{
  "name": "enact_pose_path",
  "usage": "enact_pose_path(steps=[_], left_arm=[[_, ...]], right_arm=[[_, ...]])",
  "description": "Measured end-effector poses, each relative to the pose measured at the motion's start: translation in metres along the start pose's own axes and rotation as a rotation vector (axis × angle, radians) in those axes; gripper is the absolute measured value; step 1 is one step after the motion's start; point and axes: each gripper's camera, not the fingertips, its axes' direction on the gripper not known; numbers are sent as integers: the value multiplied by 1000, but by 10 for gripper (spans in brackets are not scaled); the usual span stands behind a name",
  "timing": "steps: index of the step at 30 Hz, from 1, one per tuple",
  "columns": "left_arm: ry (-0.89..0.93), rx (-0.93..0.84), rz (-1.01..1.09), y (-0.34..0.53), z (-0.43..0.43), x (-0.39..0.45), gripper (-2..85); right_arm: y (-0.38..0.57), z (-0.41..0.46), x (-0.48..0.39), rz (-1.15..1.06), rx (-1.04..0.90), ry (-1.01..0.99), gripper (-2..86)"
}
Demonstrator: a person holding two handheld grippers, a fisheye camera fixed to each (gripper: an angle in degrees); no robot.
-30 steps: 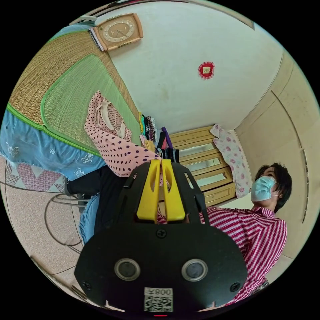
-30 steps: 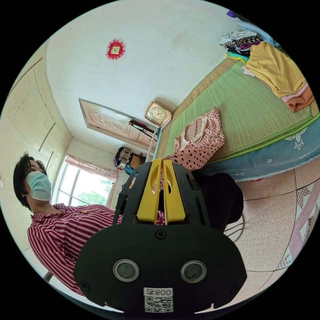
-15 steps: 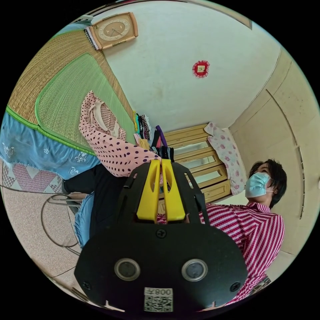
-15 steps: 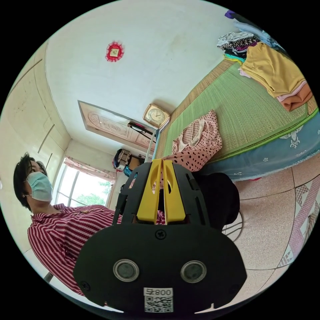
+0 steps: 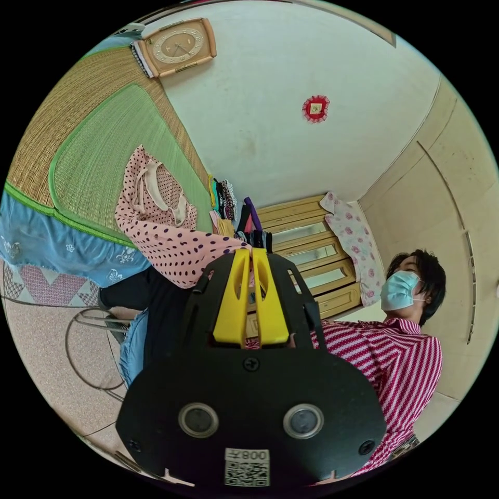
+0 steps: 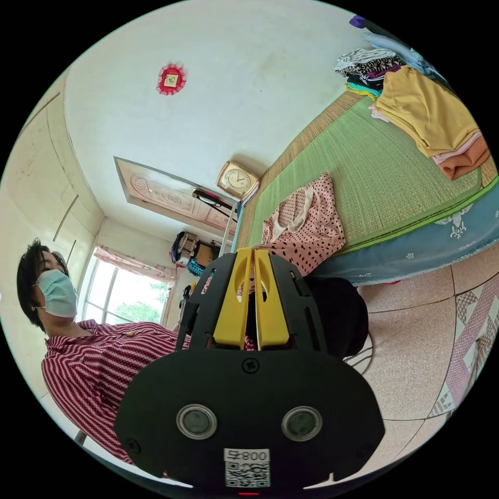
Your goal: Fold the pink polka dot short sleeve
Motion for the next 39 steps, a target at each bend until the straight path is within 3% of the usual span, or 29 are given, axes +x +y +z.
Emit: enact_pose_path(steps=[19,39], left_arm=[[-141,0,13,-177,36,82,5],[-359,-6,-201,-356,88,143,7]], right_arm=[[-120,141,47,12,-77,113,3],[-259,344,175,207,-220,197,3]])
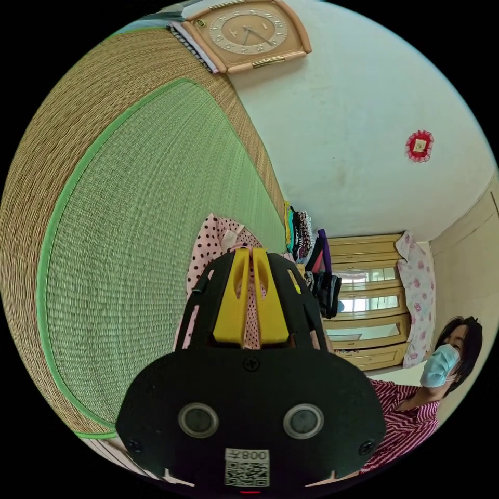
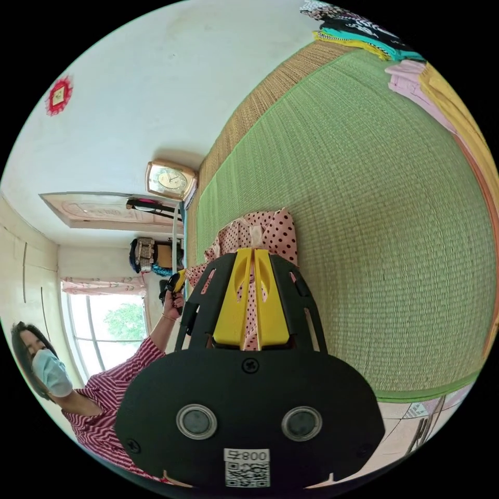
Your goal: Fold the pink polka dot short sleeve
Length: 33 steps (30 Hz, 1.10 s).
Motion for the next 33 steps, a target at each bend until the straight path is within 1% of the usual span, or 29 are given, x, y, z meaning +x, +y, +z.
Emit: enact_pose_path(steps=[5,11,16,19,22,25,27,29,31,33], left_arm=[[-42,-10,-46,-21,0,22,12],[-45,26,-50,-33,-12,58,29],[-84,52,16,-26,-29,99,33],[-97,35,75,-15,-34,128,27],[-94,-11,124,-6,-30,153,18],[-145,-94,189,-2,-18,180,9],[-186,-171,221,-5,-6,198,6],[-241,-215,248,-9,3,211,4],[-307,-254,270,-14,10,223,3],[-388,-278,286,-22,15,238,3]], right_arm=[[-19,28,22,66,-19,-8,3],[-23,45,20,60,-17,-72,4],[-16,46,-6,3,-7,-57,5],[-7,41,-24,-22,21,-50,3],[0,34,-41,-34,49,-26,2],[7,36,-69,-69,57,0,1],[9,56,-92,-111,-2,23,1],[5,100,-122,-165,-155,138,1],[-2,130,-141,-196,-234,237,1],[-12,151,-159,-226,-258,310,1]])
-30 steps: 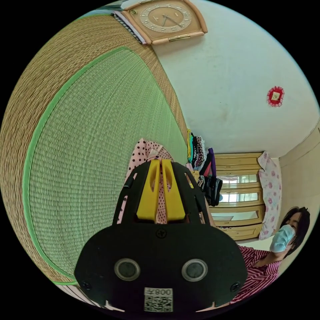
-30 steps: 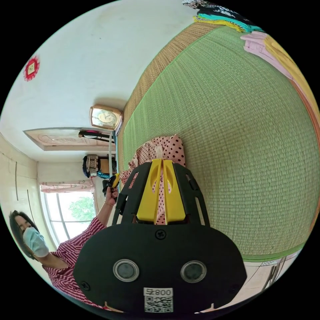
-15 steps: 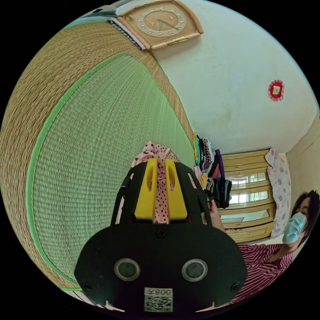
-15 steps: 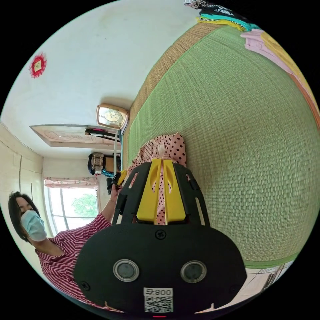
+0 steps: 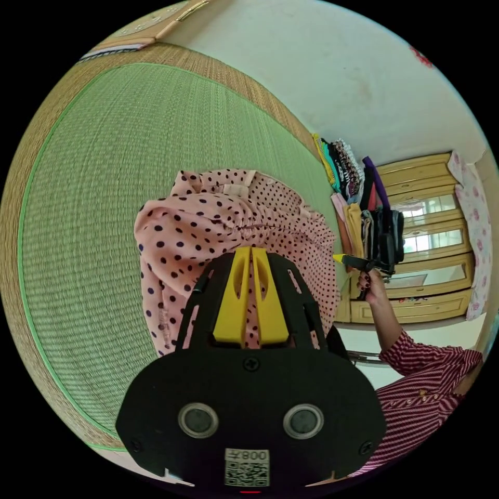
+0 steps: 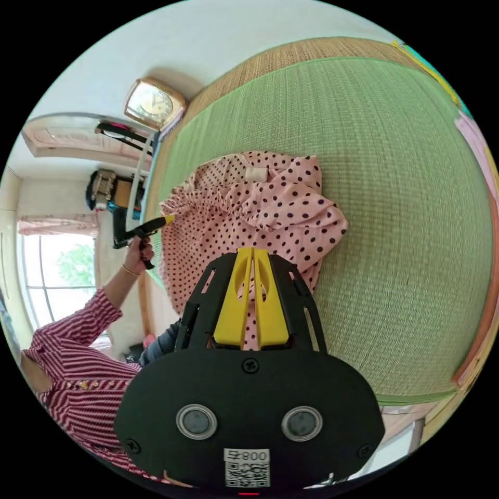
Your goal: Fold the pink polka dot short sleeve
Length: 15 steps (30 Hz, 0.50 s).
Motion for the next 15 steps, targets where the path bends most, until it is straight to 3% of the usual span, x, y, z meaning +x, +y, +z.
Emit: enact_pose_path(steps=[9,15], left_arm=[[-139,-4,39,-30,-27,33,4],[-115,16,-1,-34,-39,37,7]], right_arm=[[-79,-9,-64,-52,-19,213,1],[-128,-35,-94,-67,-6,265,2]])
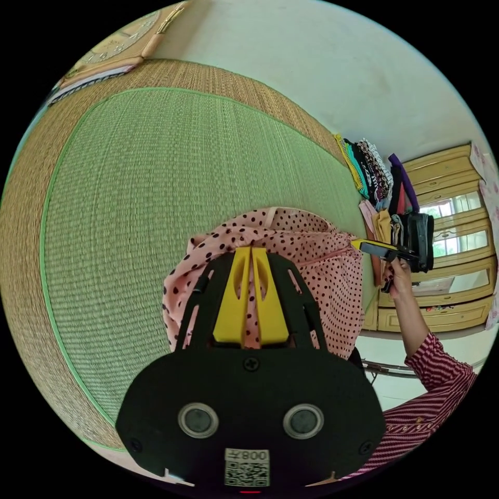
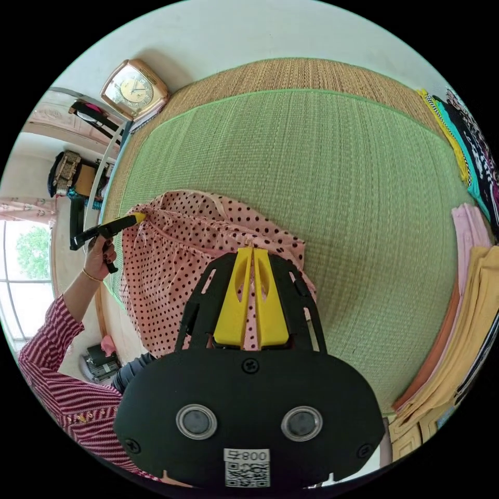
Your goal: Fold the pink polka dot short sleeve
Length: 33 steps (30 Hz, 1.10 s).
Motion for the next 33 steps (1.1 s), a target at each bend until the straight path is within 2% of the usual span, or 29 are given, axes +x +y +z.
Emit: enact_pose_path(steps=[7,10,14,21,26,33], left_arm=[[141,68,42,31,-26,7,36],[110,75,68,54,-35,9,57],[5,24,73,71,-31,8,69],[-127,-34,82,77,-18,9,36],[-130,-34,89,87,-20,6,15],[-66,27,107,110,-31,3,5]], right_arm=[[-6,-60,-37,-86,104,-62,18],[17,-81,-54,-117,147,-68,42],[44,-74,-71,-121,89,64,59],[43,-52,-69,-56,2,184,60],[44,-47,-73,-52,-30,242,43],[55,-71,-65,-48,-3,223,8]])
